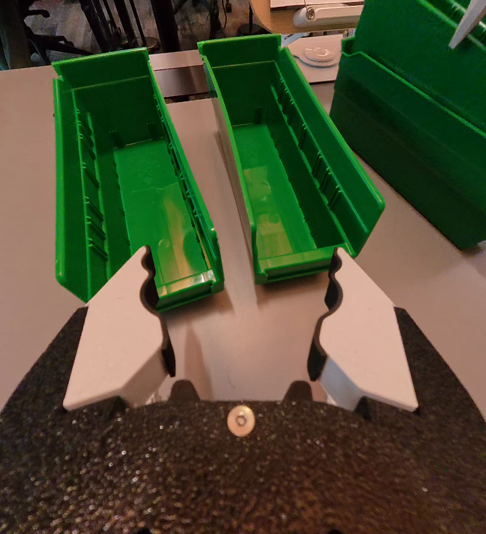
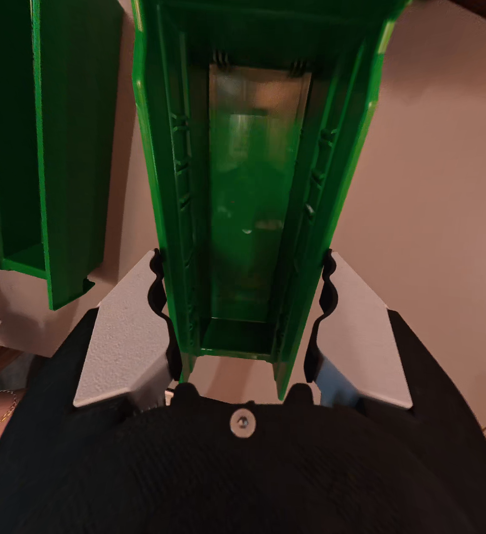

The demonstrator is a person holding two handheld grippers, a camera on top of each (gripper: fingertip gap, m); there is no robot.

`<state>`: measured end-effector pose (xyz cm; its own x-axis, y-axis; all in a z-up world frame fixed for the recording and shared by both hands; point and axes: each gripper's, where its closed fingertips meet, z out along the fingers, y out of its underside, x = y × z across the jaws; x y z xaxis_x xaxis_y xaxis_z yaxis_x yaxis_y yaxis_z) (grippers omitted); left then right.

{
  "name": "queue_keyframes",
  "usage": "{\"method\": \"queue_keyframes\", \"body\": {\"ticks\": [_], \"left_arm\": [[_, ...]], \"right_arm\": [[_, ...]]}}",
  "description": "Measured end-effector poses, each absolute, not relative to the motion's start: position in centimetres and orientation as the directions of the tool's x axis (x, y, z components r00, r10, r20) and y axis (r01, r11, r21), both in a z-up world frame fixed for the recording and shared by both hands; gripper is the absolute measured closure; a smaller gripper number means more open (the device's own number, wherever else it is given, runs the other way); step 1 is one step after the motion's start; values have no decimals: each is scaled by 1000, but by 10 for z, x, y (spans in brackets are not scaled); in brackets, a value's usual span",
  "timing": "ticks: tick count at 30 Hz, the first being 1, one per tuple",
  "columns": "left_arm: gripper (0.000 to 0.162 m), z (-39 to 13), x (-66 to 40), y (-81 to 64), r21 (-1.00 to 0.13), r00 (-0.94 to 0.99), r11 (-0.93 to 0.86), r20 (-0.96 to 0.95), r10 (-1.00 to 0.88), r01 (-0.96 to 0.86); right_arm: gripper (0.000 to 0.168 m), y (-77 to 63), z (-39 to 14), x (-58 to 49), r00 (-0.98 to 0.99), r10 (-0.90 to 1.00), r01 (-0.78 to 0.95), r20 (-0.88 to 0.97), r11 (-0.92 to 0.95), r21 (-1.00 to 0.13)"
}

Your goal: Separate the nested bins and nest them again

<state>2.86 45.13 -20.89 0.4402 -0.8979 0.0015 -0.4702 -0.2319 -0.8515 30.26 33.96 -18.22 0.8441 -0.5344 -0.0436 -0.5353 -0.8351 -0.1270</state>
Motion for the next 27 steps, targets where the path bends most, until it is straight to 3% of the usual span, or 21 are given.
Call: {"method": "queue_keyframes", "body": {"ticks": [2, 4, 9, 12, 13, 15, 27], "left_arm": [[44, -210, 28, 452, -850, 442, -234, 2, -897, -472], [44, -209, 28, 453, -851, 442, -237, 6, -897, -469], [44, -210, 30, 450, -849, 436, -233, 4, -900, -474], [44, -209, 30, 448, -849, 433, -228, 0, -902, -476], [44, -208, 30, 448, -850, 432, -228, 1, -902, -475], [44, -208, 30, 448, -850, 430, -227, 1, -903, -475], [44, -209, 27, 451, -849, 437, -241, 14, -900, -470]], "right_arm": [[62, 327, -187, 294, 837, -546, -547, -37, -835, -54], [53, 314, -188, 291, 838, -546, -546, 12, -838, -4], [30, 302, -194, 283, 840, -539, -542, 65, -839, 42], [29, 292, -200, 283, 844, -523, -532, 117, -844, 64], [30, 290, -202, 281, 846, -520, -529, 117, -845, 72], [56, 298, -203, 274, 856, -515, -516, 44, -855, 51], [80, 295, -189, 277, 858, -514, -513, -6, -856, 65]]}}
